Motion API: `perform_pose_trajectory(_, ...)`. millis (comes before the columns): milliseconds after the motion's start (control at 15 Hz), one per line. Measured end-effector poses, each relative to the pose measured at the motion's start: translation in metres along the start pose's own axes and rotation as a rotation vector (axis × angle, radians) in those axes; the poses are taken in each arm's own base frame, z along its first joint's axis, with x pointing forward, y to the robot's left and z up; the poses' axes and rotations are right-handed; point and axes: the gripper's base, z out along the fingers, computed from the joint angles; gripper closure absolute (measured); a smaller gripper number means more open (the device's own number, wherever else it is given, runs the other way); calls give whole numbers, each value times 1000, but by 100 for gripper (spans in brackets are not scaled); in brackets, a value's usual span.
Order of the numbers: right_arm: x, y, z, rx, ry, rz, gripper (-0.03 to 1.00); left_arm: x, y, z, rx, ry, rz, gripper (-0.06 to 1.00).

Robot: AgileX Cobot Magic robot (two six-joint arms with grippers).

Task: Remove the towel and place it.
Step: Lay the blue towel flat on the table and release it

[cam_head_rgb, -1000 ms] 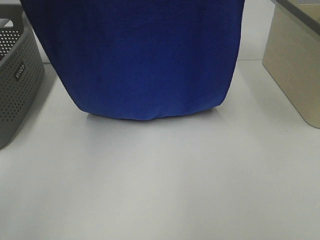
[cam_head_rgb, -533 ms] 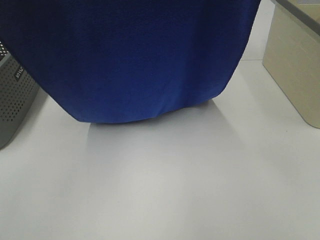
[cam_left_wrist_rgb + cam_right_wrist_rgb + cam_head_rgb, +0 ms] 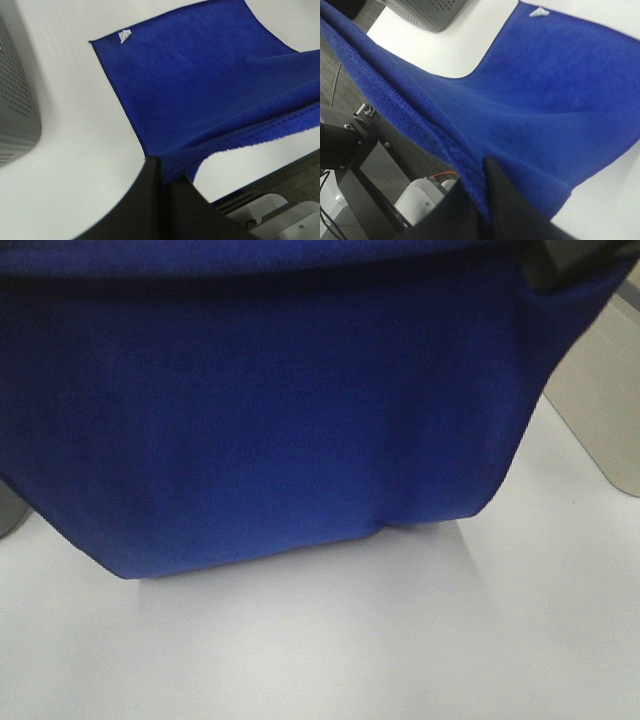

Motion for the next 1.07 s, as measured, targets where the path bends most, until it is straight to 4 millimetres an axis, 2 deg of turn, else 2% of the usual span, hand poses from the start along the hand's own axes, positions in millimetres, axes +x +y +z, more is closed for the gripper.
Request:
perform_pose_trajectory(267,41,-9,15,4,92,71,95,30,-2,23,76,119,-2,94)
perform_pose_trajectory(400,57,-14,24,1,138,103,95,49,-2,41,106,207,-24,94)
perform_pose_trajectory(467,67,-18,32,-4,177,132,95,61,-1,51,119,260,-40,94)
perform_pose_trajectory(533,87,-26,46,-17,245,188,95,77,0,65,129,330,-58,94)
perform_pose_trajectory(667,108,-32,59,-31,314,245,95,93,1,77,140,395,-73,94)
perform_pose_trajectory(867,129,-40,72,-40,398,309,95,106,3,89,151,465,-79,94)
perform_pose_trajectory(1067,148,-59,100,-38,567,412,95,110,3,121,188,605,-43,94)
